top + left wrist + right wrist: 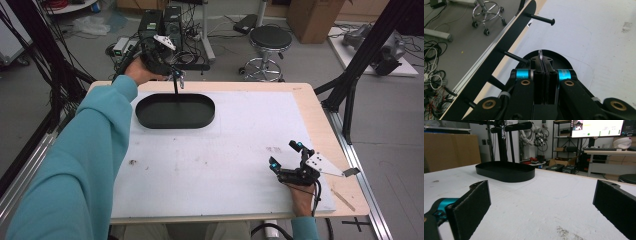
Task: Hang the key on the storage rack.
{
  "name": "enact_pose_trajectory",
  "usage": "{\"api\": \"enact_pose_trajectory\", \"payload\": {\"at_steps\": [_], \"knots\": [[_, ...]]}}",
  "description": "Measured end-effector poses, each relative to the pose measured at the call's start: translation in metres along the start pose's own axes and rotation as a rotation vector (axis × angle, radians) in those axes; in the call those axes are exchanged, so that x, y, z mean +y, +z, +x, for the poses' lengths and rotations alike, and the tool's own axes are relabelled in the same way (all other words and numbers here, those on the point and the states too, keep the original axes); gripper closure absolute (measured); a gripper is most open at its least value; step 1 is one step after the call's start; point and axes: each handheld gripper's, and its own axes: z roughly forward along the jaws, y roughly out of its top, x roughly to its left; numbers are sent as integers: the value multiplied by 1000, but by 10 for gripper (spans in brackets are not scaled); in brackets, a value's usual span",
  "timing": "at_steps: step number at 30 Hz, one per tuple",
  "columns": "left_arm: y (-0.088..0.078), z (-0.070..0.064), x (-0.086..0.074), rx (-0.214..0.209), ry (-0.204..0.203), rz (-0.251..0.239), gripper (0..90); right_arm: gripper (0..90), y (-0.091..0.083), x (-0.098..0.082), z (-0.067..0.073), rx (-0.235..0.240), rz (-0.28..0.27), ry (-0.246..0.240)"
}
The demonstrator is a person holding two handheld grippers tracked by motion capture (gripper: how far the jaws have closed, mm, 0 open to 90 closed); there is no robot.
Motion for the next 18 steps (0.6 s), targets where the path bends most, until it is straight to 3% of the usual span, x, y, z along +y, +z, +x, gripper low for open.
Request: {"api": "enact_pose_trajectory", "payload": {"at_steps": [18], "knots": [[5, 4, -1, 39, -24, 9, 882, 7, 0, 0, -1, -1, -4, 5]]}}
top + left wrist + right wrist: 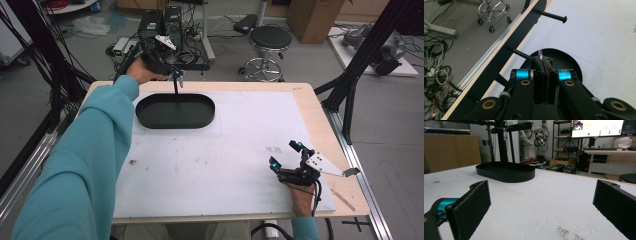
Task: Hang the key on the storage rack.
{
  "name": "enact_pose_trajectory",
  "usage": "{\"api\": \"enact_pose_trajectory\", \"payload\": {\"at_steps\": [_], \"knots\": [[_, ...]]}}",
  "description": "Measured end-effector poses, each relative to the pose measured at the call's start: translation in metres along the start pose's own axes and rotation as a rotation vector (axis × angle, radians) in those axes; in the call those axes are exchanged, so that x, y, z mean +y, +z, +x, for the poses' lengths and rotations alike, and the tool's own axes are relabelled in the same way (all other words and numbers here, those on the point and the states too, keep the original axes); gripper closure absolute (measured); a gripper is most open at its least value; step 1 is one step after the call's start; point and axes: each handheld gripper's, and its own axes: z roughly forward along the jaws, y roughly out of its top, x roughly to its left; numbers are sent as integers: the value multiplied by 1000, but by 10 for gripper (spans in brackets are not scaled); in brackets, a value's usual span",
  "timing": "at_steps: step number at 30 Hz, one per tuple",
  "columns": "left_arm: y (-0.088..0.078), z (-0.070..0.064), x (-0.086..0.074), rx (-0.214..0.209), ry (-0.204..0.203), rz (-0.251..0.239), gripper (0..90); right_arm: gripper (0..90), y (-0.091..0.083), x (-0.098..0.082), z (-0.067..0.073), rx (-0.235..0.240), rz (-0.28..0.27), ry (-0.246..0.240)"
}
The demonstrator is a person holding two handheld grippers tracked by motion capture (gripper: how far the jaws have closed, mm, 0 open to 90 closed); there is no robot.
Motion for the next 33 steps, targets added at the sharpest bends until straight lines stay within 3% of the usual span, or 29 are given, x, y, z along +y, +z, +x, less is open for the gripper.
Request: {"api": "enact_pose_trajectory", "payload": {"at_steps": [15, 17, 19, 22, 25, 26, 27, 30, 33], "knots": [[5, 4, 1, 86, -34, -19, 864, 8, 0, 0, 0, -1, 1, -9], [6, 4, 0, 87, -40, -42, 759, 7, 0, 0, 0, 1, 1, -9], [4, 3, -1, 116, -34, -55, 666, 7, 0, 0, 0, 1, 0, -11], [1, 3, -4, 142, -36, -94, 447, 7, 0, 0, 1, 1, 4, -6], [-7, -1, -6, 108, -52, -196, 256, 7, 0, 0, 1, 1, 5, -8], [-9, -3, -7, 92, -57, -207, 192, 7, 0, 0, 1, 0, 5, -8], [-13, -5, -8, 67, -52, -232, 166, 7, 0, 0, 1, 1, 4, -9], [-26, -15, -15, 51, -60, -319, 27, 7, 0, 0, 1, -1, 2, -15], [-43, -26, -28, 49, -61, -384, 17, 7, 0, 0, 1, -3, 1, -24]]}}
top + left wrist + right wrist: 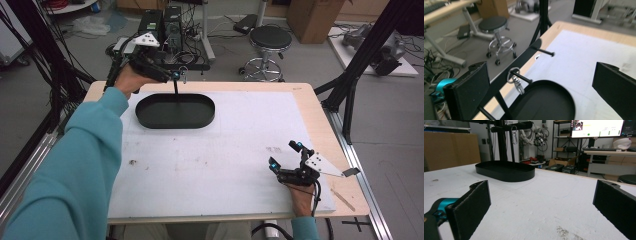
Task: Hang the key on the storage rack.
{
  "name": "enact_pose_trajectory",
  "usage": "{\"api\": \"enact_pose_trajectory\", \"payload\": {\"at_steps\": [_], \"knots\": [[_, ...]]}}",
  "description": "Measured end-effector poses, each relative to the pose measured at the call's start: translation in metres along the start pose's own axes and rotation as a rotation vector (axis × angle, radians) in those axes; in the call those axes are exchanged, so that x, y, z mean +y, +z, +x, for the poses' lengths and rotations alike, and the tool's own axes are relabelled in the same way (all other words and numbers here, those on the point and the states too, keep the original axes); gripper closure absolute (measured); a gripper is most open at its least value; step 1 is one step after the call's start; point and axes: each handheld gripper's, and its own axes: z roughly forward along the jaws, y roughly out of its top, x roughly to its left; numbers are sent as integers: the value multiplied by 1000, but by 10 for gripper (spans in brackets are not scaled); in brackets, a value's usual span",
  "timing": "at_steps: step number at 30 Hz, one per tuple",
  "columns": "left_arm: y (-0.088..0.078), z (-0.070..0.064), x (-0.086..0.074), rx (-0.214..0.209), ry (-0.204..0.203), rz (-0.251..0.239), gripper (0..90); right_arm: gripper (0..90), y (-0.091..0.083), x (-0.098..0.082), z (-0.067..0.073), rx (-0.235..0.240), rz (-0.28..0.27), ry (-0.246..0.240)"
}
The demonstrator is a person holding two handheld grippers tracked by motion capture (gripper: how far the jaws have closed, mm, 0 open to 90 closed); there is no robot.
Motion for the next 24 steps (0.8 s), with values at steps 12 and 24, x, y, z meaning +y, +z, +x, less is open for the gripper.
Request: {"api": "enact_pose_trajectory", "payload": {"at_steps": [12, 24], "knots": [[-81, -66, -80, 45, 22, -175, 17, 7, 0, 0, 1, -2, -3, -9], [-110, -108, -187, 105, -110, -316, 17, 7, -1, 0, 1, -3, -6, 3]]}}
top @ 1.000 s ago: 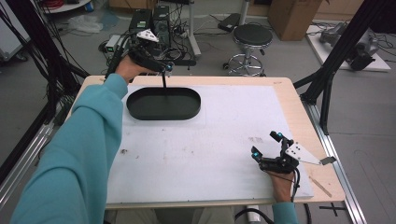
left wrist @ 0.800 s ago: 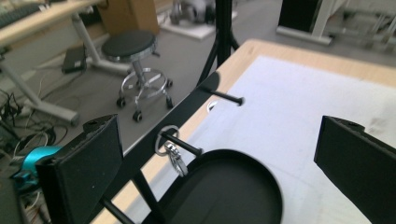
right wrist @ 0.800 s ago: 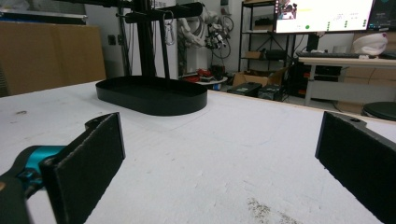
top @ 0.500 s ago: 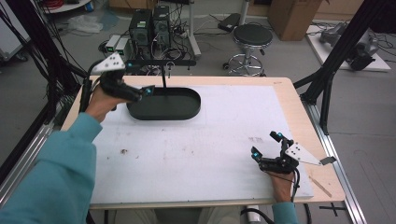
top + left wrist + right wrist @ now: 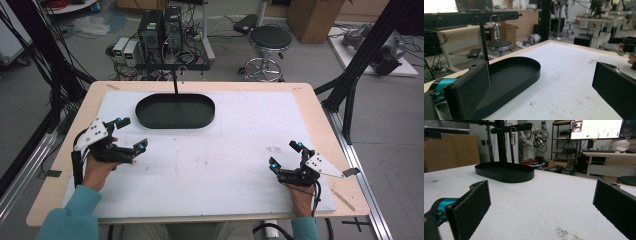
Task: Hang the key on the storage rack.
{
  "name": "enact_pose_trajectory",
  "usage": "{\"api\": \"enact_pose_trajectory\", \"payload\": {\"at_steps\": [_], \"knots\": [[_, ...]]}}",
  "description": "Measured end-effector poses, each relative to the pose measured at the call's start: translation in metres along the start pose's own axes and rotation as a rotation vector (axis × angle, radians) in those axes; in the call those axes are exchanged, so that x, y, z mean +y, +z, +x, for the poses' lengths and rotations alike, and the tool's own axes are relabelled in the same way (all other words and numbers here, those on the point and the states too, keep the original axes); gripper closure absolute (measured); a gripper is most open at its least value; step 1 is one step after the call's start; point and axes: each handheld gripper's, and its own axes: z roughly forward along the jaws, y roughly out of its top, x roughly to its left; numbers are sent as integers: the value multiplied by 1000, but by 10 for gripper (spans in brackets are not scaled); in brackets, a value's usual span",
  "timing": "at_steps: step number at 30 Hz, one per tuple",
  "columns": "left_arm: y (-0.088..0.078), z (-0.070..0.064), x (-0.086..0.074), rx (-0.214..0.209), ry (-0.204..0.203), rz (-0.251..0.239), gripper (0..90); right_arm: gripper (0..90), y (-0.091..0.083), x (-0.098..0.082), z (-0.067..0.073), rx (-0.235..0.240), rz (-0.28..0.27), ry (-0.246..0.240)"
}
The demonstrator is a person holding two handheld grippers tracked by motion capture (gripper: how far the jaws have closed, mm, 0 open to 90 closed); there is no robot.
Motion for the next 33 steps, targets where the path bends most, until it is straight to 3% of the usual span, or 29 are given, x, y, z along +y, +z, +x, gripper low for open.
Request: {"api": "enact_pose_trajectory", "payload": {"at_steps": [2, 4, 5, 17, 19, 23, 33], "knots": [[-8, -4, -12, 30, -4, -25, 17, 7, 0, 0, 0, 1, -1, -8], [-16, -10, -23, 58, 40, -74, 17, 7, 0, 0, 0, -2, 0, -6], [-17, -11, -26, 60, 37, -82, 17, 7, 0, 0, 0, -2, -1, -7], [-27, -16, -60, 60, 10, -74, 17, 7, 1, 0, 1, -9, 1, -16], [-25, -15, -64, 61, -4, -53, 17, 7, 1, 0, 1, -8, 1, -16], [-26, -14, -66, 61, -22, -61, 17, 7, 1, 0, 2, -8, 4, -22], [-26, -15, -67, 78, -14, -73, 17, 7, 1, 0, 2, -8, 9, -24]]}}
